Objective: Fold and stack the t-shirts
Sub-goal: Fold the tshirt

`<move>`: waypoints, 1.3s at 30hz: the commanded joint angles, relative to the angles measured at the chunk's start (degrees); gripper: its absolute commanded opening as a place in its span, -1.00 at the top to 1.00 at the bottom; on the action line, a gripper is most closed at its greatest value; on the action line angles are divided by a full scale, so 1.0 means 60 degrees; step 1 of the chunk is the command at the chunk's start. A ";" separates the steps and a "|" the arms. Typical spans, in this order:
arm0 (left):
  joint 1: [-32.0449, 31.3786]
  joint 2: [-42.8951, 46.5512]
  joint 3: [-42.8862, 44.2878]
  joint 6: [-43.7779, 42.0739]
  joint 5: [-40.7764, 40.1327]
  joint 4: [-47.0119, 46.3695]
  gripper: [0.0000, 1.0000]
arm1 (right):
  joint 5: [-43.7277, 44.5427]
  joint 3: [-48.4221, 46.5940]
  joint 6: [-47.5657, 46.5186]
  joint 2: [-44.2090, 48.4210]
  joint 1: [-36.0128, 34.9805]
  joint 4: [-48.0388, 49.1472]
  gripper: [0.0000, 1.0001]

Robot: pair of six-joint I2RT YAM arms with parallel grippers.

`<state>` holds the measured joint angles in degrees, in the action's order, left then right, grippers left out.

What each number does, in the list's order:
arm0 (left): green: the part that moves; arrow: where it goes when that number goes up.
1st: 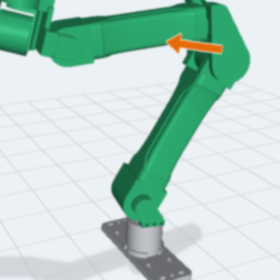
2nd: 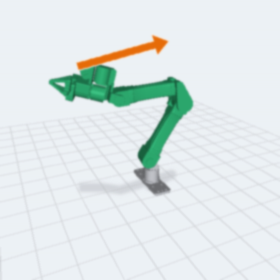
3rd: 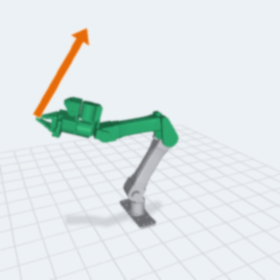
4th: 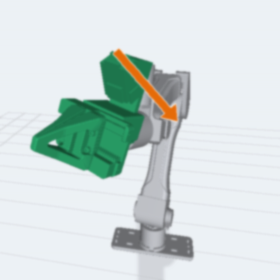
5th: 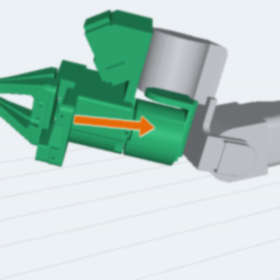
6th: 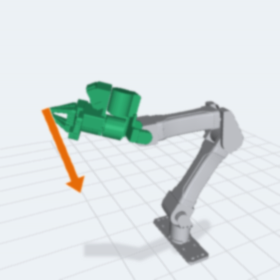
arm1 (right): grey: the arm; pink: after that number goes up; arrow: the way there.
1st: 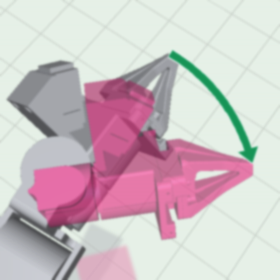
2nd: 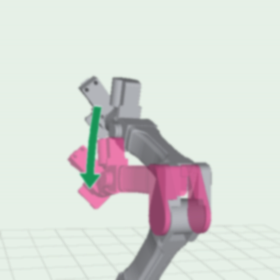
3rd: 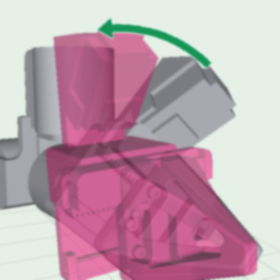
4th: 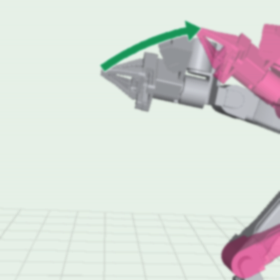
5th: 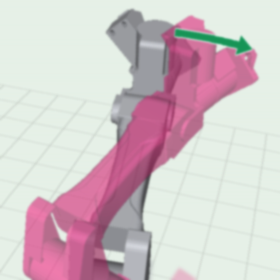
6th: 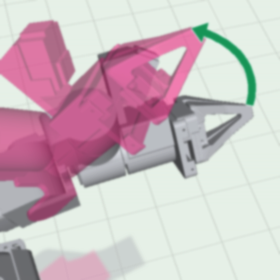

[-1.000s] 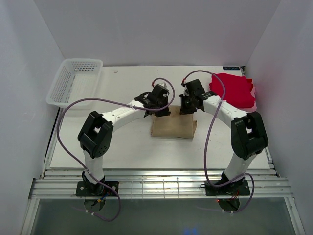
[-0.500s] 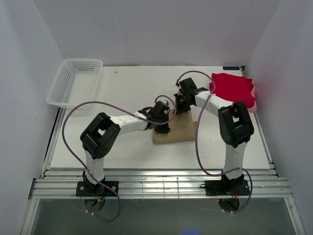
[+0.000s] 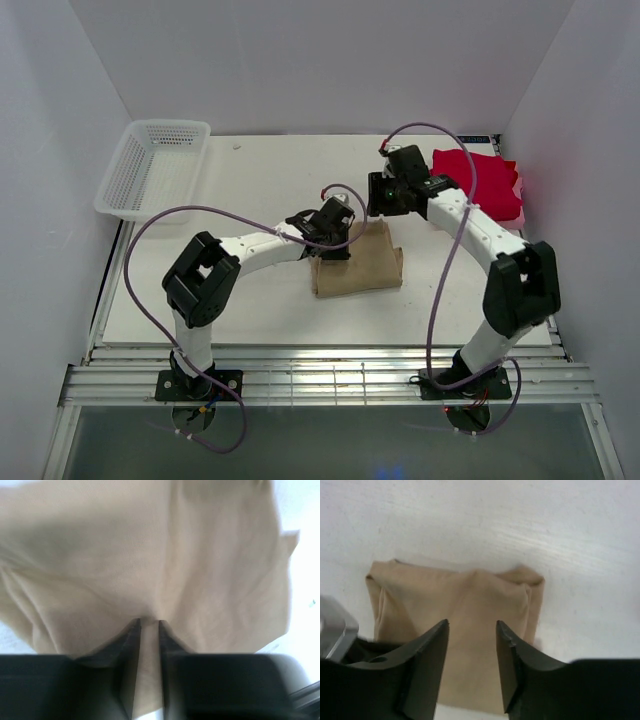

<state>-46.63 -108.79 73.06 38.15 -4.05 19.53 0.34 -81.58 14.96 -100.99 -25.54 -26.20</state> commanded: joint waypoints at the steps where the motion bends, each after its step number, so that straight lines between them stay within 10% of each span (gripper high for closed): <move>1: -0.0050 0.0978 0.1020 -0.0294 -0.1460 0.1078 0.22 | 0.0193 0.1084 -0.0164 0.1595 0.0023 -0.0906 -0.10; 6: -0.0050 0.1022 0.1798 -0.0133 -0.2575 0.2953 -0.31 | -0.0510 0.2636 -0.0340 0.2446 0.0009 -0.1508 -0.90; 39: -0.0050 0.1931 -0.0662 0.1068 -0.2078 0.3132 -0.36 | -0.2897 0.3738 -0.0575 0.0411 0.1034 0.0893 -0.80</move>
<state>-46.70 -100.51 69.73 44.25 -15.68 38.52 -11.77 -58.35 10.50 -97.36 -19.33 -23.70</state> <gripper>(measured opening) 0.681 0.899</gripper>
